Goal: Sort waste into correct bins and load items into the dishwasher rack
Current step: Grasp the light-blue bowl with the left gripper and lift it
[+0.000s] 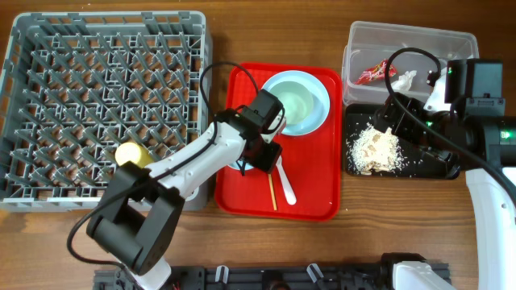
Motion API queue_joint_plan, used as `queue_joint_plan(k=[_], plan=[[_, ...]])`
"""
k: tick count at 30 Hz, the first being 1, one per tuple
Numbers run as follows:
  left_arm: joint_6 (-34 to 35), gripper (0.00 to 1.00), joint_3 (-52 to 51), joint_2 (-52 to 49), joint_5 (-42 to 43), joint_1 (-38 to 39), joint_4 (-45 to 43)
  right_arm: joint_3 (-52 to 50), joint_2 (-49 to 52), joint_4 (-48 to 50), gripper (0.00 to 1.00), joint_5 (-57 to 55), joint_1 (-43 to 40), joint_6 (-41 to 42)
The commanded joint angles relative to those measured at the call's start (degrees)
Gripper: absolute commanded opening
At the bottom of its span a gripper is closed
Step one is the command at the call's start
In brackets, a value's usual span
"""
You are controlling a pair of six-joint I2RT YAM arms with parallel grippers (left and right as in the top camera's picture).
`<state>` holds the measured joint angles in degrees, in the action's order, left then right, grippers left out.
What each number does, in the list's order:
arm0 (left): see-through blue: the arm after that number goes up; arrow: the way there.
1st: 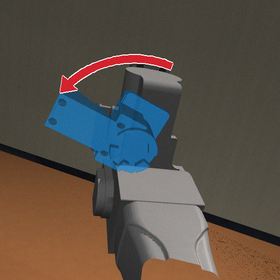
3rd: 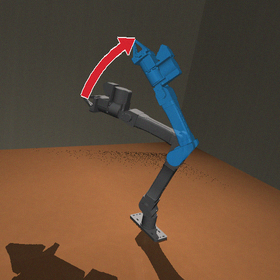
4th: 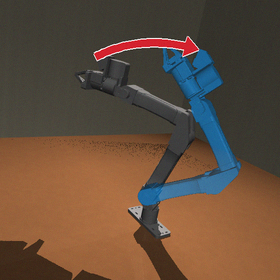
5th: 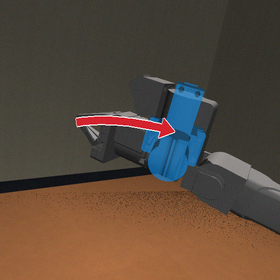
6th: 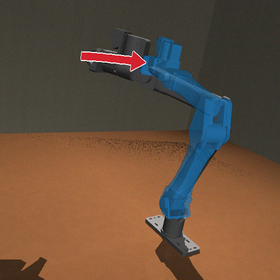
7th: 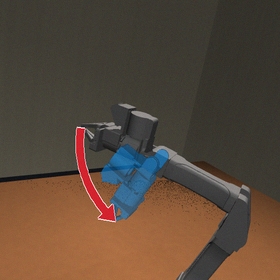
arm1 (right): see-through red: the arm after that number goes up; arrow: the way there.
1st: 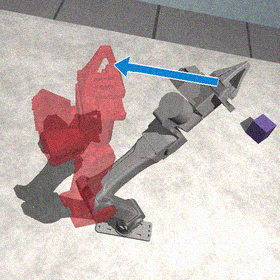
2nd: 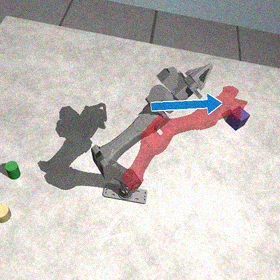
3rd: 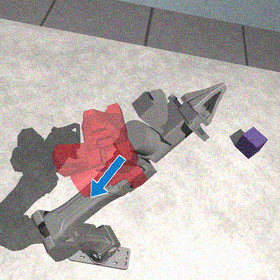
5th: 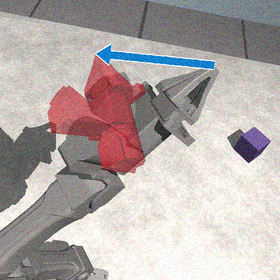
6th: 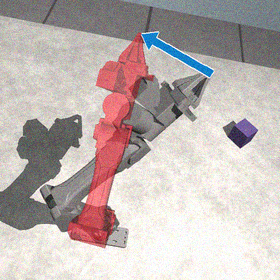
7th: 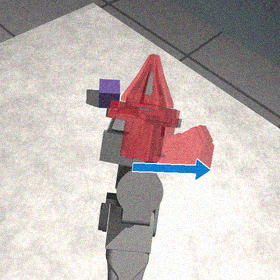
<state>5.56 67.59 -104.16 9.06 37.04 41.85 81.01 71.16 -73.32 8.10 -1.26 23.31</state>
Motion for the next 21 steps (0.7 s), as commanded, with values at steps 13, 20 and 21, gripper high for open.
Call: queue_joint_plan(k=[13, 20, 21], plan=[[-0.39, 0.04, -0.09, -0.66, 0.04, 1.11, 2.51, 0.24, 0.09, -1.36, 1.00, 0.26, -0.22, 0.70], [1.55, 0.04, 3.02, 5.05, 0.09, 0.94, 2.84, 0.24, 0.09, -1.44, 1.00, 0.26, -0.22, 0.66], [1.53, 0.04, 4.13, 7.28, 0.09, 0.92, 3.21, 0.24, 0.09, -1.42, 1.00, 0.26, -0.22, 0.66]])
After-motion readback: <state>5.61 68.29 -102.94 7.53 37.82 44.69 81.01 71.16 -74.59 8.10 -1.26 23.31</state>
